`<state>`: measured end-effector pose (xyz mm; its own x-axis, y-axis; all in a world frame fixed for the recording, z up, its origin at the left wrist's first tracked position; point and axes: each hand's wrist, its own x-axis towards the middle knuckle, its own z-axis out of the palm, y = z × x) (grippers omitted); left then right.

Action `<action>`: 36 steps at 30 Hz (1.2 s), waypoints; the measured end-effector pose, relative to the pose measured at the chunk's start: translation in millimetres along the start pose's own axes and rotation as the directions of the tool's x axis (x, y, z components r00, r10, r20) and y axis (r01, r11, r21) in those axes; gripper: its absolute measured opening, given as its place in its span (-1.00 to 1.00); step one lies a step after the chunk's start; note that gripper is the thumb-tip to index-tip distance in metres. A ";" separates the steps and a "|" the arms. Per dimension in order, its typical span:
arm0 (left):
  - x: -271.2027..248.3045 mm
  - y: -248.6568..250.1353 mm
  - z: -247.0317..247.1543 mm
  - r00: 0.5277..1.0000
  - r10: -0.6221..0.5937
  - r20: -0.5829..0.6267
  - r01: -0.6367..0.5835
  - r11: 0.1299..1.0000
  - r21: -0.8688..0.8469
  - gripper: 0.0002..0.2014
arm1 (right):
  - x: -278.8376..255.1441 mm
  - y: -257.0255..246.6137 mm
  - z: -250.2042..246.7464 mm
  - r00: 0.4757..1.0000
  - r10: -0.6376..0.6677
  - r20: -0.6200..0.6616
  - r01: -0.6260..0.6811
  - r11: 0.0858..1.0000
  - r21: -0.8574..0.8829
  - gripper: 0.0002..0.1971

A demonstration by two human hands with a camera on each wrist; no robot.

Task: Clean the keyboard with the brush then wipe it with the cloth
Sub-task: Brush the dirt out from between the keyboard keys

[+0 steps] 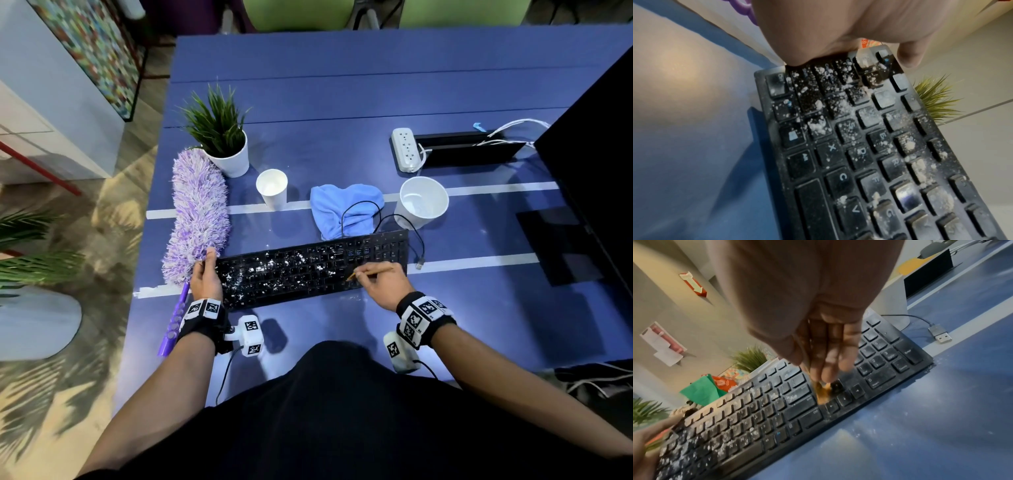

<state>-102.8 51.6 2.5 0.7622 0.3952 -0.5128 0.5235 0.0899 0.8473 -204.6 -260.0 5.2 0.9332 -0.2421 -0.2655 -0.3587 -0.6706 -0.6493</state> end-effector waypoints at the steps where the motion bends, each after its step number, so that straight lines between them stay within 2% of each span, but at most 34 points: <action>1: 1.3 -1.5 0.2 1.000 -0.017 -0.002 0.016 1.000 -0.010 -0.78 | -2.0 -0.9 -1.0 0.999 -0.031 -0.042 0.032 0.999 0.028 -0.83; 3: 2.6 -0.4 0.8 1.000 -0.031 0.003 0.031 0.999 -0.036 -0.87 | -3.3 0.1 -2.1 0.982 -0.055 -0.180 0.074 0.992 0.103 -0.86; 4: 3.6 -0.9 -0.1 1.000 -0.029 0.006 0.029 0.999 -0.038 -0.86 | -4.7 -0.4 -2.8 0.984 -0.059 -0.168 0.077 0.992 0.100 -0.85; 6: 8.8 -3.9 -3.0 1.000 -0.021 0.015 0.022 0.999 -0.045 -0.82 | -7.8 1.9 -0.9 0.999 -0.039 0.004 0.039 0.999 0.002 -0.81; 7: 11.7 -5.1 -3.7 1.000 -0.027 0.015 0.028 0.999 -0.036 -0.79 | -9.5 4.2 -0.5 0.998 -0.033 0.046 0.034 0.999 -0.035 -0.80; 10: 15.3 -8.9 -4.7 0.999 -0.039 0.002 0.039 0.999 0.006 -0.69 | -11.8 3.8 -7.2 0.995 -0.085 -0.062 0.087 0.995 0.043 -0.82; 11: 14.3 -8.2 -4.4 0.999 -0.040 0.000 0.040 0.999 0.010 -0.68 | -11.3 3.0 -9.3 0.995 -0.100 -0.029 0.101 0.994 0.037 -0.82; 13: 12.2 -8.5 -3.5 1.000 -0.026 -0.012 0.026 0.999 0.023 -0.68 | -10.9 7.5 -10.1 0.988 -0.077 0.132 0.087 0.994 -0.069 -0.79; 14: 12.7 -9.7 -3.0 1.000 -0.019 -0.017 0.020 0.999 0.034 -0.70 | -11.6 10.1 -10.8 0.991 -0.065 0.113 0.075 0.994 -0.085 -0.80; 15: 13.2 -10.2 -2.9 1.000 -0.021 -0.020 0.022 0.999 0.038 -0.72 | -11.4 14.2 -10.5 0.997 -0.067 0.026 0.069 0.995 -0.067 -0.82; 17: 14.9 -9.8 -3.1 0.999 -0.033 -0.028 0.034 0.999 0.033 -0.74 | -9.5 19.4 -14.0 0.963 -0.083 -0.255 0.105 0.992 0.076 -0.86; 18: 16.9 -11.3 -4.3 0.999 -0.034 -0.029 0.035 0.999 0.028 -0.75 | -7.0 20.3 -16.5 0.943 -0.068 -0.325 0.108 0.989 0.106 -0.87; 19: 17.9 -12.0 -5.1 0.999 -0.037 -0.031 0.038 0.999 0.024 -0.75 | -4.2 22.3 -18.2 0.949 -0.061 -0.309 0.095 0.991 0.096 -0.86; 21: 17.6 -11.0 -5.1 0.998 -0.051 -0.028 0.051 0.999 0.016 -0.76 | -3.3 31.2 -15.9 0.997 0.000 -0.080 -0.003 0.999 -0.047 -0.78; 22: 17.3 -10.3 -4.8 0.998 -0.056 -0.028 0.056 0.998 0.012 -0.77 | -5.2 33.6 -15.4 0.999 0.032 -0.015 -0.033 0.992 -0.123 -0.75; 23: 17.0 -9.2 -4.2 0.998 -0.060 -0.029 0.060 0.998 0.005 -0.77 | -5.7 39.1 -13.3 0.999 0.047 -0.013 -0.048 0.988 -0.147 -0.74; 26: 21.0 -9.4 -7.4 0.998 -0.062 -0.021 0.061 0.998 -0.013 -0.78 | -8.7 39.6 -12.3 0.982 0.049 -0.180 -0.053 0.998 -0.016 -0.73; 27: 23.7 -11.1 -9.4 0.998 -0.063 -0.020 0.063 0.998 -0.009 -0.77 | -6.9 39.7 -11.3 0.987 0.051 -0.154 -0.055 0.998 -0.023 -0.76; 29: 27.3 -14.2 -11.3 0.998 -0.066 -0.008 0.066 0.998 -0.003 -0.76 | -8.1 36.6 -10.8 0.997 0.074 0.002 -0.073 0.991 -0.113 -0.80; 30: 27.5 -14.4 -11.3 0.998 -0.066 -0.002 0.066 0.998 0.003 -0.75 | -7.8 35.2 -10.6 0.997 0.072 0.013 -0.069 0.988 -0.139 -0.80; 32: 27.2 -13.9 -10.9 0.998 -0.065 0.004 0.065 0.998 0.008 -0.74 | -7.7 27.4 -13.2 0.997 0.043 -0.057 -0.045 0.998 -0.034 -0.85; 34: 27.8 -13.8 -11.3 0.998 -0.060 0.011 0.060 0.998 -0.011 -0.72 | -7.6 10.4 -13.8 0.988 -0.022 -0.156 0.036 0.995 0.092 -0.89; 36: 30.8 -16.5 -12.1 0.998 -0.065 0.012 0.065 0.998 -0.022 -0.69 | -6.1 -4.8 -12.0 0.977 -0.084 -0.196 0.105 0.990 0.098 -0.91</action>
<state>-92.6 73.3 -25.6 0.7310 0.3777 -0.5684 0.5634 0.1360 0.8149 -208.3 -263.7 18.5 0.9461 -0.3172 -0.0654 -0.2591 -0.6202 -0.7404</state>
